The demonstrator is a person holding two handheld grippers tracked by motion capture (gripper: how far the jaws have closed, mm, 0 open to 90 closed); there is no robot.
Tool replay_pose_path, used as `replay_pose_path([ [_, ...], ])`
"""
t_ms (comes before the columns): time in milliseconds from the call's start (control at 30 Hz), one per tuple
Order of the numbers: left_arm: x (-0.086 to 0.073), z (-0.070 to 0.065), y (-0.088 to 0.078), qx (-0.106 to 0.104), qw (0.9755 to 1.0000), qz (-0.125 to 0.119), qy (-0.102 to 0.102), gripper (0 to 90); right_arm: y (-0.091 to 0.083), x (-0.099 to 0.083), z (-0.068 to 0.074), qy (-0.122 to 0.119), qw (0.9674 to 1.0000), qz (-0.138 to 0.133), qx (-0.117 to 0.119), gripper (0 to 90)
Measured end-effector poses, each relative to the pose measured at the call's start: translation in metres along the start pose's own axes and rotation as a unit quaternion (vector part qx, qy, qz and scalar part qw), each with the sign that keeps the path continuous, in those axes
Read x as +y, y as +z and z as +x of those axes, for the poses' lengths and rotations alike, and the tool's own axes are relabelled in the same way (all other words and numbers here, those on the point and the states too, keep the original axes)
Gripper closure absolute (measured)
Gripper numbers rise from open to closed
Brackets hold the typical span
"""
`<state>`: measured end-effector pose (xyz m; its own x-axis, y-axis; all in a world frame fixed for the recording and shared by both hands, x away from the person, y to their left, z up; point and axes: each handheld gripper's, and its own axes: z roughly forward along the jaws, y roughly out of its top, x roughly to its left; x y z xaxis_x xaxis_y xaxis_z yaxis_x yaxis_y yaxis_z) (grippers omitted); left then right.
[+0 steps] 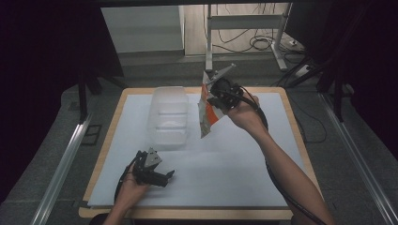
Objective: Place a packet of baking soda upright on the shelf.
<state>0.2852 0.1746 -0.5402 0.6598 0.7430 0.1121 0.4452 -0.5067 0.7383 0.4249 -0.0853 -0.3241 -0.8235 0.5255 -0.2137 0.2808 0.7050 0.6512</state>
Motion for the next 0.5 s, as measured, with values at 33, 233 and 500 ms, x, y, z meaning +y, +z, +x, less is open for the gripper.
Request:
replay_pose_path([
  [33, 0.000, 0.000, 0.000, 0.000, 1.0000, 0.000, 0.000, 1.5, 0.001, 0.002, 0.001, -0.004, 1.0000, 0.002, 0.000, 89.1],
  [233, 0.000, 0.000, 0.000, -0.001, 1.0000, 0.000, -0.002, 1.5, 0.007, 0.016, 0.010, -0.023, 0.9997, 0.008, 0.002, 89.1],
  [500, 0.000, 0.000, 0.000, -0.001, 1.0000, -0.001, 0.001, 1.5, 0.013, 0.031, 0.021, -0.041, 0.9991, 0.009, 0.004, 89.1],
])
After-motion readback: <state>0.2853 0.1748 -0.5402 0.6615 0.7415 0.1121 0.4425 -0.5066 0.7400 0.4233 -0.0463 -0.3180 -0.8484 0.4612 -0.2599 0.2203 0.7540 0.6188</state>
